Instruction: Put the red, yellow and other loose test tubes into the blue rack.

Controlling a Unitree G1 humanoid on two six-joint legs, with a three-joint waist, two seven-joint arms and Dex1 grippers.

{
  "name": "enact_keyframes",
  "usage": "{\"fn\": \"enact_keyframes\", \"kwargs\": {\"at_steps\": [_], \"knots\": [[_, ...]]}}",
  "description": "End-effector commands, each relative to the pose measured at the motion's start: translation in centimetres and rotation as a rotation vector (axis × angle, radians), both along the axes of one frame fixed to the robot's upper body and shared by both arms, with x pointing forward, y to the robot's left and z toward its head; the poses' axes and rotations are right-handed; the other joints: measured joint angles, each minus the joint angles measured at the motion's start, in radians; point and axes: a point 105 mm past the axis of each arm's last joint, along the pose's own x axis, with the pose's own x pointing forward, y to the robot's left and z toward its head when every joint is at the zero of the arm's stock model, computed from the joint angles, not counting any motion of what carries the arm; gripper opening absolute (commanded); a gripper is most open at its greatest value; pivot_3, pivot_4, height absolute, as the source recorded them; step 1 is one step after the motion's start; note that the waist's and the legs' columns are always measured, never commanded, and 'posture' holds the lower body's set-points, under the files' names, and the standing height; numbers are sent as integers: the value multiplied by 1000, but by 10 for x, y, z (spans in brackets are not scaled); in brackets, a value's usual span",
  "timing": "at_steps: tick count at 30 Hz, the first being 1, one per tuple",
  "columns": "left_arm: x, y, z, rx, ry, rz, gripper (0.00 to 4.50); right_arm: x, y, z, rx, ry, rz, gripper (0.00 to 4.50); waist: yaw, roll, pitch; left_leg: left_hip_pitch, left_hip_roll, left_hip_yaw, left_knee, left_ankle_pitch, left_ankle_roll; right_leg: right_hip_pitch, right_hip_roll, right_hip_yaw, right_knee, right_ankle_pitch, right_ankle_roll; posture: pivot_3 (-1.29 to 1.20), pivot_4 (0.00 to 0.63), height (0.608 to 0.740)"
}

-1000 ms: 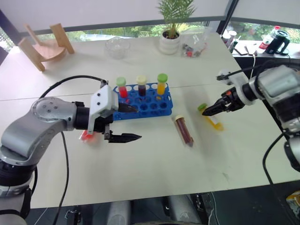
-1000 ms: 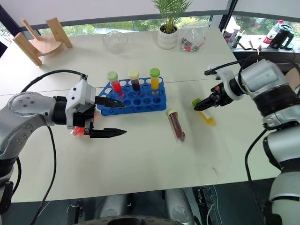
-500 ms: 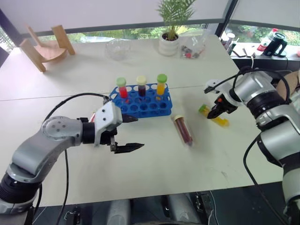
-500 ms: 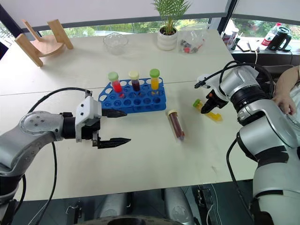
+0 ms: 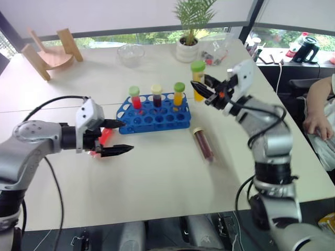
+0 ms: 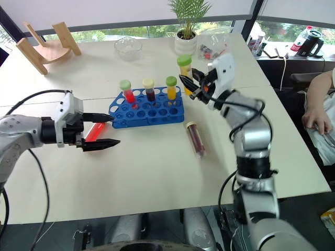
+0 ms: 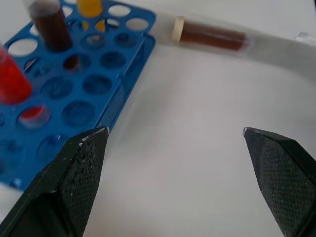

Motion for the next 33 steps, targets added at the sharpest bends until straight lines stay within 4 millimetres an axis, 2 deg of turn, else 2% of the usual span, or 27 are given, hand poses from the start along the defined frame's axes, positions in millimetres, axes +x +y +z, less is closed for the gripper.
{"fn": "enact_keyframes", "kwargs": {"at_steps": [1,6,10,14,20,26,33], "knots": [[5,-5,5,67,-42,-54,4500,-15,20,11,74,-104,-18,837,1,0,0,0,0,0,0,1,-1,0,0,0,0,0,1,0,150,740],[13,-7,14,82,-60,-81,4500,-7,35,-7,102,-93,-41,837,-2,0,0,1,0,0,0,2,-3,0,0,0,1,1,2,0,150,740],[16,-9,15,93,-67,-90,4500,2,47,-30,67,-48,-41,837,-3,0,0,1,0,-1,0,2,-3,0,1,0,2,1,2,0,150,740],[14,-8,8,117,-69,-83,4500,4,48,-53,-8,-28,-54,837,-3,0,0,1,0,-1,-1,2,-3,0,1,0,2,1,1,0,150,740],[7,-9,1,112,-48,-80,4500,10,36,-60,-27,-28,-93,837,-2,-1,-1,2,0,0,0,2,-3,0,1,1,4,1,1,0,150,740],[8,-12,-1,102,-54,-78,4500,14,28,-63,-30,-28,-124,837,-2,-2,-1,3,0,0,1,2,-3,2,1,1,5,1,1,0,150,740],[10,-15,-1,92,-59,-81,4500,18,27,-70,-26,-12,-136,837,-2,-2,-1,3,0,0,1,2,-3,1,1,1,5,1,1,0,150,740]]}}
